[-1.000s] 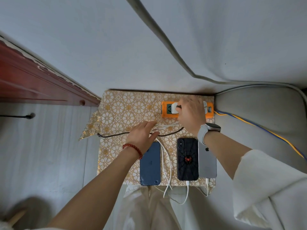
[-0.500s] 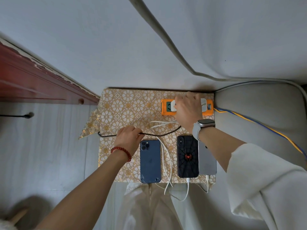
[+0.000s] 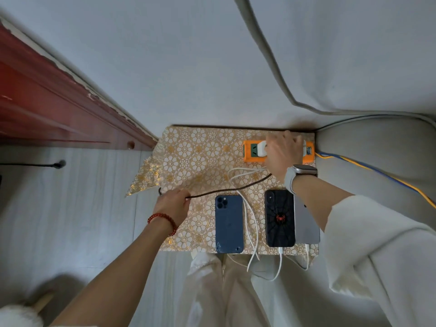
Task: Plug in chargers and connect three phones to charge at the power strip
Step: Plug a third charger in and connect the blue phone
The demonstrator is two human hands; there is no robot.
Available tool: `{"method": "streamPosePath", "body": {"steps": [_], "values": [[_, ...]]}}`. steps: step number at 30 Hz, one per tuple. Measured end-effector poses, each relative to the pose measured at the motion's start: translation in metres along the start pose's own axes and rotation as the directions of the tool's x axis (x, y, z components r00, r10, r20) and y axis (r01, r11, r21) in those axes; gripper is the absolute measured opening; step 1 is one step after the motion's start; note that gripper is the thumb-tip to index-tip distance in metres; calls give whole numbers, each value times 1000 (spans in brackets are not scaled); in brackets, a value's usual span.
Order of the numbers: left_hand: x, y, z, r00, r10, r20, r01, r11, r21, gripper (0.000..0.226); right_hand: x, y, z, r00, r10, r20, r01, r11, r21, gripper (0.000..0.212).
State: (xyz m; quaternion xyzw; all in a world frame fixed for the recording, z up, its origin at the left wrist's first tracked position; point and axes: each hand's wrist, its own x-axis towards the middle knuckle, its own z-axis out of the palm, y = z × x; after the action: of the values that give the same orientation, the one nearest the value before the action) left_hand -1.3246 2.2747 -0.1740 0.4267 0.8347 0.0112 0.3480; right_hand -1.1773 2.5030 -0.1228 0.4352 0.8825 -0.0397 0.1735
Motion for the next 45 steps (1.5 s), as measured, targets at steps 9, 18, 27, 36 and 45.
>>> {"method": "streamPosePath", "body": {"steps": [9,18,27,36,45], "values": [[-59,-32,-11,988,-130,78,141,977,-157,19,-91,-51,-7,952,68,-297,116,820,560,38],[-88,4,-94,918,49,393,383,144,-912,9,-204,-121,14,877,-352,327,-201,349,915,54],[-88,23,-108,970,27,241,242,-68,-968,20,-203,-122,-9,884,-304,355,-341,99,935,16],[-151,40,-42,930,174,325,158,608,-778,17,-160,-58,-50,939,0,344,-300,-493,817,17],[-120,37,-75,978,-36,208,178,-387,-905,29,-231,-90,12,765,-443,468,-360,307,881,21]]}}
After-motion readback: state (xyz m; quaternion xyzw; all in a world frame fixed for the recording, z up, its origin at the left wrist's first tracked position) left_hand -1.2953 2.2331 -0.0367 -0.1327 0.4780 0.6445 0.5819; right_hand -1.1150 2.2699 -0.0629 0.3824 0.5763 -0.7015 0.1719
